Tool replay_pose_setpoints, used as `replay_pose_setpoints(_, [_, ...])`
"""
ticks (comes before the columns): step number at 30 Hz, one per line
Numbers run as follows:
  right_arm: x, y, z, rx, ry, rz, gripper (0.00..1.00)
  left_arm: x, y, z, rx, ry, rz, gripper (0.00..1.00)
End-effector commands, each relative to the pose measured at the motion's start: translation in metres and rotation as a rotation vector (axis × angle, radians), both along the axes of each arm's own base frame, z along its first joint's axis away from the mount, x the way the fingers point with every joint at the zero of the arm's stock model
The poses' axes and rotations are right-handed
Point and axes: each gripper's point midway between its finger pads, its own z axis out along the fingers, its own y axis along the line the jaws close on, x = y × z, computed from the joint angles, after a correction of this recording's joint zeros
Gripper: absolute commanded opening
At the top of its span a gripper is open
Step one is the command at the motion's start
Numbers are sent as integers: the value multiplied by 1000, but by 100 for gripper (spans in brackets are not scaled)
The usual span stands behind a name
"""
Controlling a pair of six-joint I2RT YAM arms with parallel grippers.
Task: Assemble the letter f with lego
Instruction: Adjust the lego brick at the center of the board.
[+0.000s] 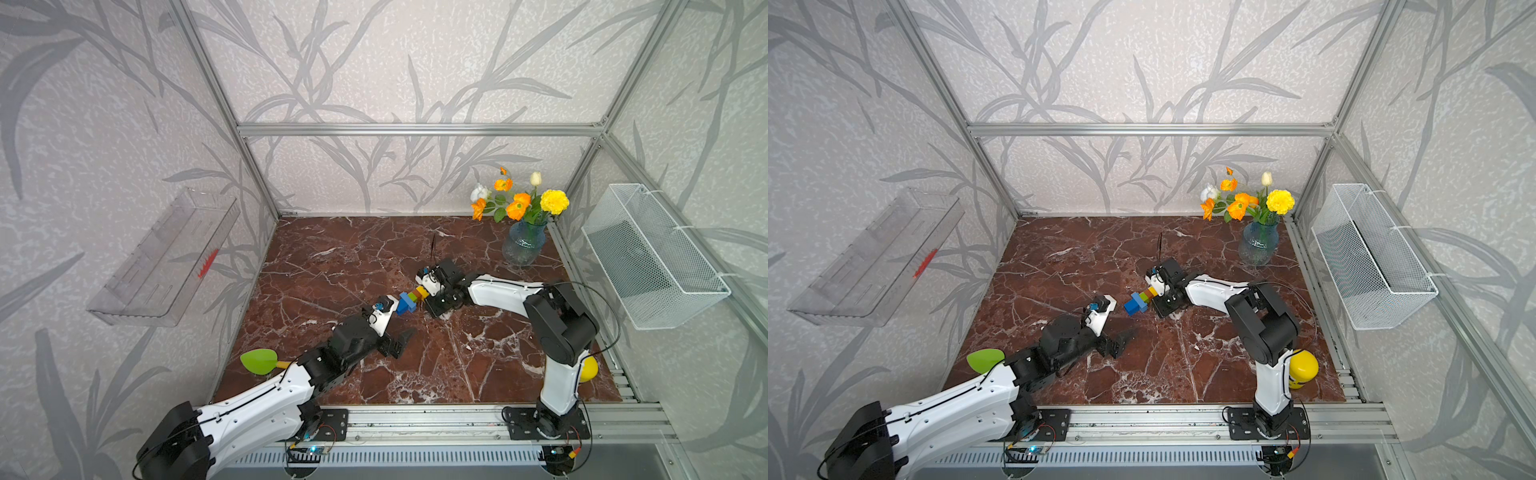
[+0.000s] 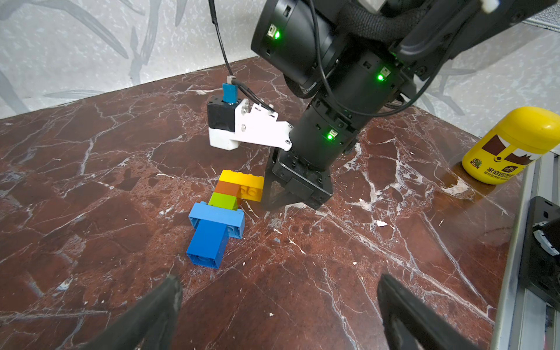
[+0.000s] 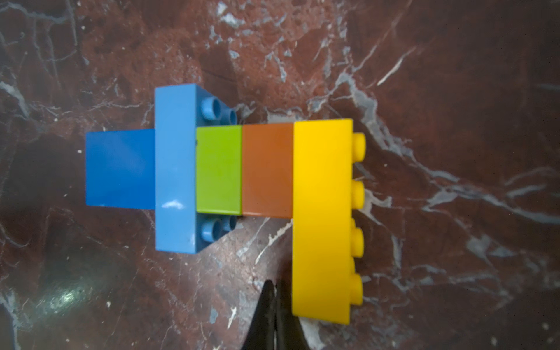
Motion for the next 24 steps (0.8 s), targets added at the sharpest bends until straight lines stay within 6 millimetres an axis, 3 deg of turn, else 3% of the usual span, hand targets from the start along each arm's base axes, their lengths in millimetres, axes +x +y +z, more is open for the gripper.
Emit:
replay_pose_setpoints(1, [18, 2, 1, -12, -39, -16, 7, 1, -4, 12, 0, -16, -13, 99])
replay_pose_setpoints(17, [57, 5, -3, -31, -59, -50, 8, 3, -8, 16, 9, -11, -22, 99])
replay_pose_setpoints(24, [57, 6, 9, -3, -70, -46, 8, 4, -8, 17, 7, -9, -16, 99])
